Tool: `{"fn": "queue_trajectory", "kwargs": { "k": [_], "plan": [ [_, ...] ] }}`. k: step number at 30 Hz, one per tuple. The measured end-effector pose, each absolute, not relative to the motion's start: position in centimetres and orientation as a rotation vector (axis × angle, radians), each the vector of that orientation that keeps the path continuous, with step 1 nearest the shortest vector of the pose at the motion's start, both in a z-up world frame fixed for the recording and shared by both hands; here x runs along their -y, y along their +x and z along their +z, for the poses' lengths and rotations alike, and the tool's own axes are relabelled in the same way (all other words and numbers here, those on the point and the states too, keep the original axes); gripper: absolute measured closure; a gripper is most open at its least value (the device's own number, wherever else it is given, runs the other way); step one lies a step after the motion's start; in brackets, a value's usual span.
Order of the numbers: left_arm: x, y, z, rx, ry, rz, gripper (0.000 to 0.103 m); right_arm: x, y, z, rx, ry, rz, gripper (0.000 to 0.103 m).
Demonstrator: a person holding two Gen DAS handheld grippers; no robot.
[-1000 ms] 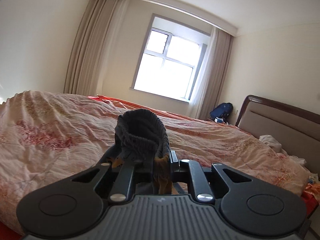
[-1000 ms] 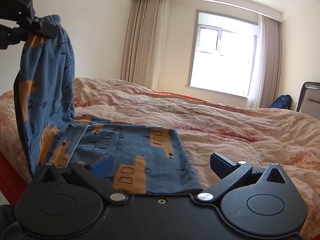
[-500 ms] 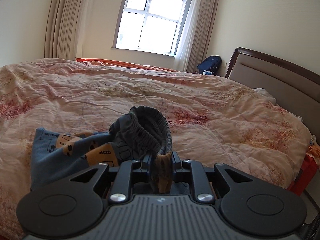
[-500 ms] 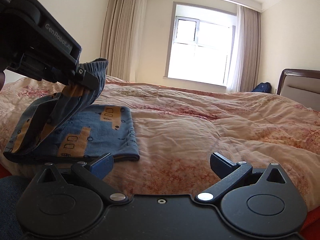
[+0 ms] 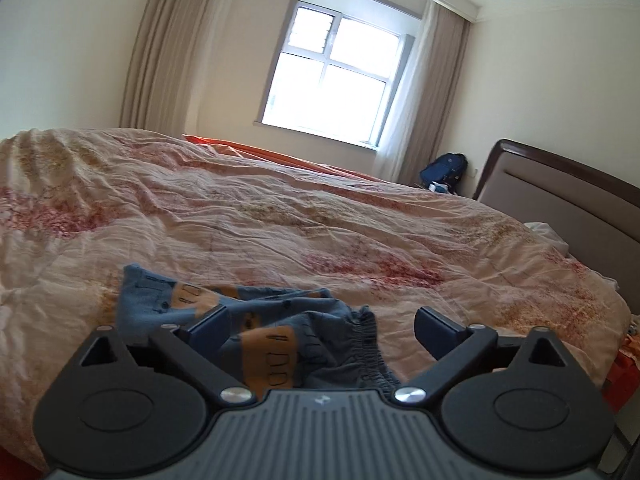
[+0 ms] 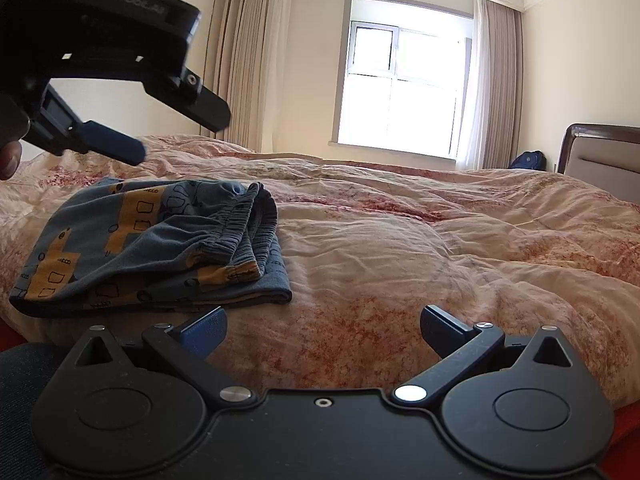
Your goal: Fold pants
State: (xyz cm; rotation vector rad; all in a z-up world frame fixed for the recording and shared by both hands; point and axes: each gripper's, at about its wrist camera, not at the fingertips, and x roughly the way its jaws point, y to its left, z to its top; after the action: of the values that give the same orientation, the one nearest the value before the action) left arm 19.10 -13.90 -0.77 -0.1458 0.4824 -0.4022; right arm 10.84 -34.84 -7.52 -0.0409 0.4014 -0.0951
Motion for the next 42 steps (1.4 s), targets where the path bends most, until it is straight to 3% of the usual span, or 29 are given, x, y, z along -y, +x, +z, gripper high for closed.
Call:
{"fn": "queue_trajectory", "kwargs": {
  "k": [10,18,23,32,42],
  "plan": [
    [7.4,19.7,-4.3,-0.576,-0.113,-0.093,0.001,34.1,12.9,-5.1,-0.36,0.093,-0.044,0.0],
    [6.9,19.4,-7.2,-0.699,-0.08,-0.097,0.001,31.8,17.9,-4.8,-0.482,0.081,-0.068,0.0],
    [6.7,18.6,-7.9,-0.729,-0.091,-0.12,0.001,33.0,16.4,-6.4,-0.534,0.059,-0.12,0.0],
    [5.6,17.4,-6.1,-0.704,-0.109,-0.112,0.001,33.2,15.0,-6.4,-0.531,0.058,-0.152,0.0],
    [7.2,21.9,-2.6,-0.57,-0.038,-0.15,0.0,31.6,15.9,-3.2,-0.357,-0.054,-0.054,0.0]
  ]
}}
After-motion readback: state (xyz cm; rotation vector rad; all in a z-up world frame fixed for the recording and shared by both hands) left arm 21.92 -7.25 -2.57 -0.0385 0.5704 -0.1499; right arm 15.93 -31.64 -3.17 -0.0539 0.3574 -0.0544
